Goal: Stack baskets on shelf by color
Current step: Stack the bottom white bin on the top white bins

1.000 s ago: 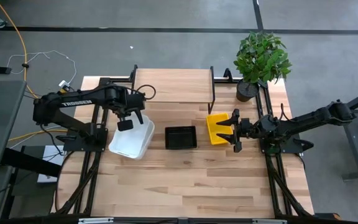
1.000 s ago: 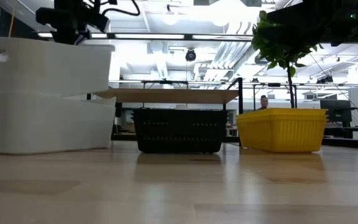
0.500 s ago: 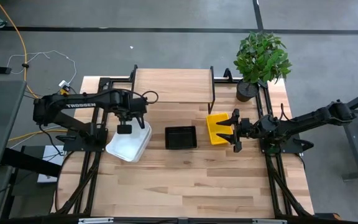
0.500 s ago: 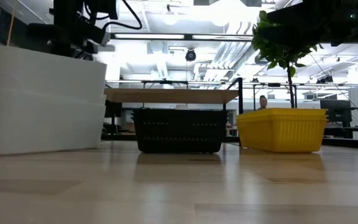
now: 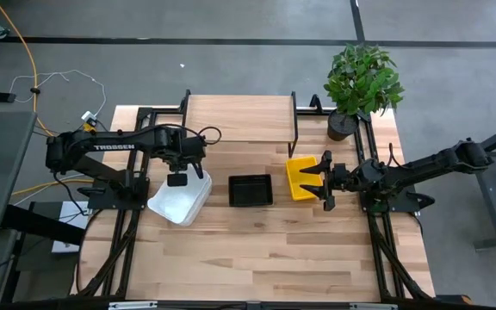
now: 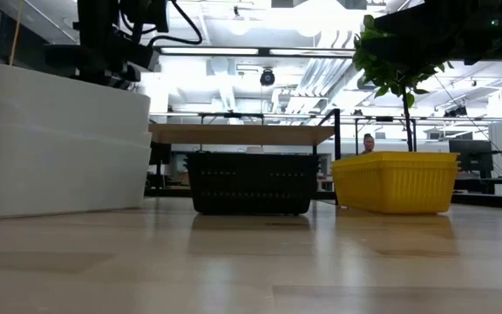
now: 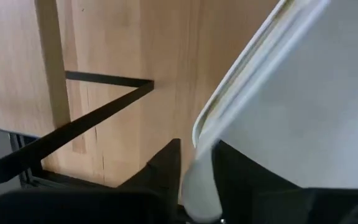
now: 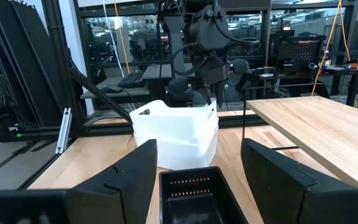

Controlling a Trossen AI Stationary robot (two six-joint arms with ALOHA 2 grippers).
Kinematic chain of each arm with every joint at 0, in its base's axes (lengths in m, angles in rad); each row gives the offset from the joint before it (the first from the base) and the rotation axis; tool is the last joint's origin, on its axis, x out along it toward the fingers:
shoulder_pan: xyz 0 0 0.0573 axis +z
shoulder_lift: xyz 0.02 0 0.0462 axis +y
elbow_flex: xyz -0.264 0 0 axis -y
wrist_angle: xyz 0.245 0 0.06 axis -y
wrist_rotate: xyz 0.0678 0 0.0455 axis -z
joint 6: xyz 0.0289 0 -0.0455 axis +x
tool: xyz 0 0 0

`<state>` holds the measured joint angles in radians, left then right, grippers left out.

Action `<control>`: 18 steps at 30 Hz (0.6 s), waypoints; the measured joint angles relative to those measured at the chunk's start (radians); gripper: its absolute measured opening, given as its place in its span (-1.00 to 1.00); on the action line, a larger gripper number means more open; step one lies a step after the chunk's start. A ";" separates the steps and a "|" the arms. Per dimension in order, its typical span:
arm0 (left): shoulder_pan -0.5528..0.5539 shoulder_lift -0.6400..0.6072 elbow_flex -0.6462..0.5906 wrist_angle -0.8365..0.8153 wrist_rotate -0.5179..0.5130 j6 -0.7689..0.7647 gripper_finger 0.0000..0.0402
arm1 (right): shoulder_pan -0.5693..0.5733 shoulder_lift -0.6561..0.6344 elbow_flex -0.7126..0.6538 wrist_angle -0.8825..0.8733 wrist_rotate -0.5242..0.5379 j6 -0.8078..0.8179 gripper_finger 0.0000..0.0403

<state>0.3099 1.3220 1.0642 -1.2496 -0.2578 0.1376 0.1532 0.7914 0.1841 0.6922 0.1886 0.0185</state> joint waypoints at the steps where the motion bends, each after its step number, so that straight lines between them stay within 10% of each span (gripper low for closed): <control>1: 0.000 0.000 0.002 -0.002 -0.003 -0.007 -0.58 | 0.000 0.000 0.000 0.000 0.000 0.000 0.09; 18: -0.024 0.000 0.159 0.013 0.144 -0.153 -0.16 | 0.000 0.000 0.000 0.000 0.000 0.000 0.09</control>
<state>0.2858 1.3220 1.2236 -1.2361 -0.1134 -0.0158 0.1535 0.7914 0.1841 0.6918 0.1883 0.0189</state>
